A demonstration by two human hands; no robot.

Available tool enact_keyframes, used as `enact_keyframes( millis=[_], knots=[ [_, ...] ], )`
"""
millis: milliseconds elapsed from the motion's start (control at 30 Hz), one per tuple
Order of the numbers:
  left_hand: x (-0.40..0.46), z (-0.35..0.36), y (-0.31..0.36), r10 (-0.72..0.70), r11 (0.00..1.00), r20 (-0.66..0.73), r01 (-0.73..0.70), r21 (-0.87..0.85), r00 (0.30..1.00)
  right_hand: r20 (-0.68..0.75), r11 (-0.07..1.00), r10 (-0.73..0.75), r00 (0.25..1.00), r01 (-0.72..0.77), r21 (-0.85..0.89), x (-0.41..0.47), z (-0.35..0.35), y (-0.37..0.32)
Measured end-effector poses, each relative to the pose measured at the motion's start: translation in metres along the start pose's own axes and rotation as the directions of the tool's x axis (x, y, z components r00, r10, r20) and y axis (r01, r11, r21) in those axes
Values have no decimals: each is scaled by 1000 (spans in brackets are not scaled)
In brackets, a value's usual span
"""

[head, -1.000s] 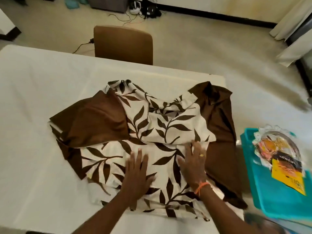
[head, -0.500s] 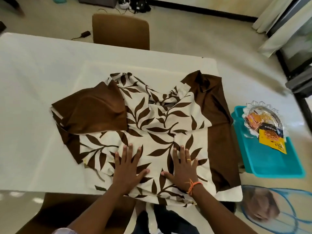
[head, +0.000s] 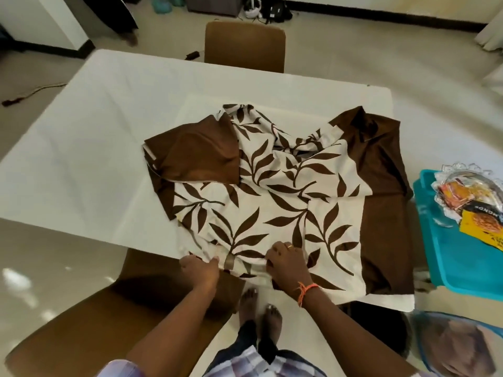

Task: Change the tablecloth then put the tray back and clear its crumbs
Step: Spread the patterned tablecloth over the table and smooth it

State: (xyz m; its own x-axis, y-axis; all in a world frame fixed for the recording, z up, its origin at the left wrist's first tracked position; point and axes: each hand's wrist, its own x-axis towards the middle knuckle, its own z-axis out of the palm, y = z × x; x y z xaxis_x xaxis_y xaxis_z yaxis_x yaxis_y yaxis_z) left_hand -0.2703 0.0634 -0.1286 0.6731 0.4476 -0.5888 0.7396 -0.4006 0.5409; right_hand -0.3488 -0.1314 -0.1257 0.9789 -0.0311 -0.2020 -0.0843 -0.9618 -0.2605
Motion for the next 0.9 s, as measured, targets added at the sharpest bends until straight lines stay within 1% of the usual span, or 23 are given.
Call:
enact_keyframes(
  millis=[100,133,167,200,233,300,333,367,433,467,500,533,600,633,667,700,733,800,833,867,900],
  knots=[
    [2,-8,7,-116,980,27,119,-158,993,5,968,116,993,-114,224,11,-13,9],
    [5,-11,8,-128,975,44,134,-175,991,-7,930,170,985,-158,332,13,-20,12],
    [8,-15,7,-119,975,57,128,-181,991,-41,865,256,966,-210,456,16,-27,17],
    [13,-19,7,-99,979,66,109,-175,993,-84,784,368,926,-261,564,19,-34,23],
    [16,-24,6,-70,983,61,79,-165,996,-112,700,489,865,-313,642,23,-43,31],
    [25,-36,8,-19,989,16,21,-144,1000,-121,555,693,711,-419,719,29,-60,51],
    [31,-44,7,-7,991,-14,5,-135,1000,-127,512,751,648,-449,732,32,-65,62],
    [36,-51,7,0,991,-38,-5,-133,999,-140,490,783,606,-463,738,33,-70,70],
    [48,-66,7,12,991,-62,-20,-131,998,-144,477,813,564,-503,720,32,-75,78],
    [51,-72,7,20,991,-63,-28,-132,998,-140,486,813,565,-527,697,30,-75,77],
    [57,-78,5,30,992,-46,-36,-124,998,-141,513,799,585,-540,668,29,-73,72],
    [63,-82,3,49,993,-10,-49,-108,999,-137,552,771,622,-545,631,30,-70,64],
    [72,-92,-2,78,995,135,-70,-64,988,-110,654,686,719,-543,527,31,-60,36],
    [74,-96,-3,90,995,211,-80,-56,973,-88,713,643,761,-553,431,32,-55,21],
    [77,-102,-5,97,995,281,-84,-57,955,-76,761,621,780,-578,294,35,-47,3],
    [79,-108,-6,104,994,340,-86,-67,935,-85,784,617,782,-602,149,37,-40,-16],
    [81,-114,-8,120,992,387,-95,-83,914,-118,788,613,781,-614,29,40,-34,-38],
    [84,-126,-10,158,986,449,-118,-115,880,-207,817,538,817,-566,-111,45,-21,-82],
    [87,-134,-12,178,983,473,-136,-123,863,-233,846,478,847,-515,-138,47,-15,-109],
    [92,-143,-13,206,978,502,-169,-119,840,-231,885,418,879,-451,-114,51,-5,-134],
    [98,-152,-12,237,971,535,-212,-110,811,-215,923,366,905,-383,-38,55,3,-161]
  ],
)
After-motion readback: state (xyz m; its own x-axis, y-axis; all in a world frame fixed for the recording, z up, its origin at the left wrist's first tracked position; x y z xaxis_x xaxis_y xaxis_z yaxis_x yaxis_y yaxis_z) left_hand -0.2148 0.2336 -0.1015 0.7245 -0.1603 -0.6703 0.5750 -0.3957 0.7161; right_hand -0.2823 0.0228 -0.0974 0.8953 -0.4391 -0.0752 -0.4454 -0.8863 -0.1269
